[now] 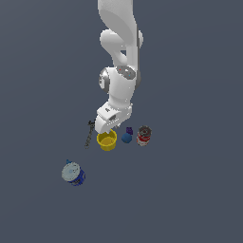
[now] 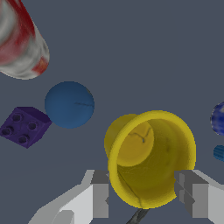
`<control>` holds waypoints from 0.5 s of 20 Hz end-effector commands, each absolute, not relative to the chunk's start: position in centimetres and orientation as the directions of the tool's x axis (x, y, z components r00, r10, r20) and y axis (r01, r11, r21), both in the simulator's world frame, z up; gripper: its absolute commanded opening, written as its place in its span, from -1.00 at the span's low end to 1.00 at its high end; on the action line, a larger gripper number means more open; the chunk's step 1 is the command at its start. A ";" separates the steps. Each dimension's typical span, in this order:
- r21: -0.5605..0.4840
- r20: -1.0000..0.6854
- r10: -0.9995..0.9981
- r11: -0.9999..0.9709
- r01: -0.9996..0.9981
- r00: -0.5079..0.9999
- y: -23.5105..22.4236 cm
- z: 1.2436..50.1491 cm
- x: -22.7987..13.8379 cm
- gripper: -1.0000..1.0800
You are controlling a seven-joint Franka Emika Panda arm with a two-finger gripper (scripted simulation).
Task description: Pick up a designated object from a clutter of objects.
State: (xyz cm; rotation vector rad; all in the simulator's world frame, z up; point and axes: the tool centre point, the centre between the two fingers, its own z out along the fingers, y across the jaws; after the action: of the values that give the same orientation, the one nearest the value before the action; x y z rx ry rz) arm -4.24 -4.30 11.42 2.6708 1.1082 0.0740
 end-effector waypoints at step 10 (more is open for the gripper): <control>0.238 -0.051 0.766 -0.614 0.753 0.641 -3.7 9.6 -5.6 0.23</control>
State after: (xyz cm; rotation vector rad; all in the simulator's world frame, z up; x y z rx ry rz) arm -5.60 -3.72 9.54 2.6250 1.2361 0.0799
